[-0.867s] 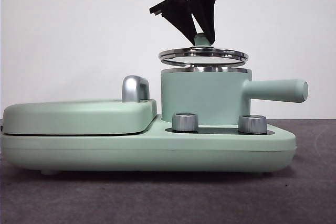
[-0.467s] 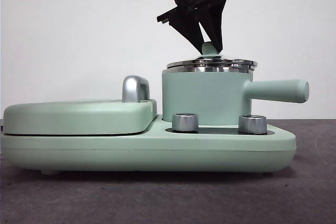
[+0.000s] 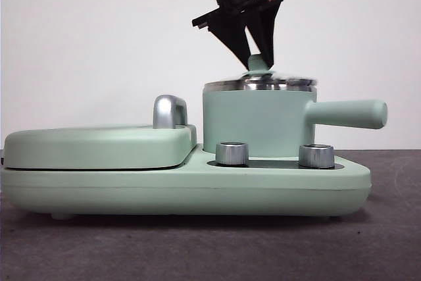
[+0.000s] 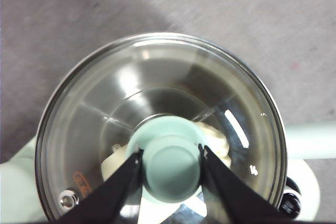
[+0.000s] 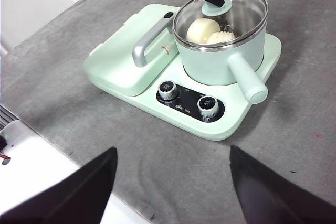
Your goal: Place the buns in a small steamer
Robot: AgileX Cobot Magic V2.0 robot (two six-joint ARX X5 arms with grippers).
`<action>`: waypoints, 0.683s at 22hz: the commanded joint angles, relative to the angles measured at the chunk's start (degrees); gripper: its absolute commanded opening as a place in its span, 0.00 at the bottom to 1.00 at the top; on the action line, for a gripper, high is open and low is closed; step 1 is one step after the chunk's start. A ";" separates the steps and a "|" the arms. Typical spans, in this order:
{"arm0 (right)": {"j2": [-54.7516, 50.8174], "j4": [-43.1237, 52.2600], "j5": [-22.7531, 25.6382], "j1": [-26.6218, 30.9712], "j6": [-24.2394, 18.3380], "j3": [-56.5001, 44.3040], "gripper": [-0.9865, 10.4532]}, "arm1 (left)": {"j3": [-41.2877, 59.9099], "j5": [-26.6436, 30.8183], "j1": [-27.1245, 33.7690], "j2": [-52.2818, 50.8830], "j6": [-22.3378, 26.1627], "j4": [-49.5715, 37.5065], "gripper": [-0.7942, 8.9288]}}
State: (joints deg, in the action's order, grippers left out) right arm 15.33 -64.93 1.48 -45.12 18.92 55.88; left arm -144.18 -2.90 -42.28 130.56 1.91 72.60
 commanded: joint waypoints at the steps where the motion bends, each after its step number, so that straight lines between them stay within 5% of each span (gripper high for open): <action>1: 0.13 0.61 0.00 -0.55 0.17 0.59 0.38 | -1.36 0.90 -0.31 2.80 0.00 0.20 0.10; 5: 0.13 0.61 0.02 -0.55 0.17 0.59 0.38 | -1.36 0.44 -0.50 2.82 -1.16 -0.94 0.18; 8: 0.13 0.61 0.02 -0.55 0.17 0.59 0.38 | -2.01 0.44 -0.50 2.64 -2.93 -0.76 0.60; 9: 0.13 0.61 0.00 -0.55 0.17 0.59 0.38 | -3.19 0.44 -0.46 2.43 -3.34 0.24 0.66; 15: 0.13 0.61 0.00 -0.55 0.15 0.59 0.38 | -11.96 0.39 -0.28 -5.86 -6.51 9.73 0.67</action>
State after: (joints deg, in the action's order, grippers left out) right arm 15.35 -64.93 1.50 -45.12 18.94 55.88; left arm -153.49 -2.72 -42.24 125.27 -3.55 81.12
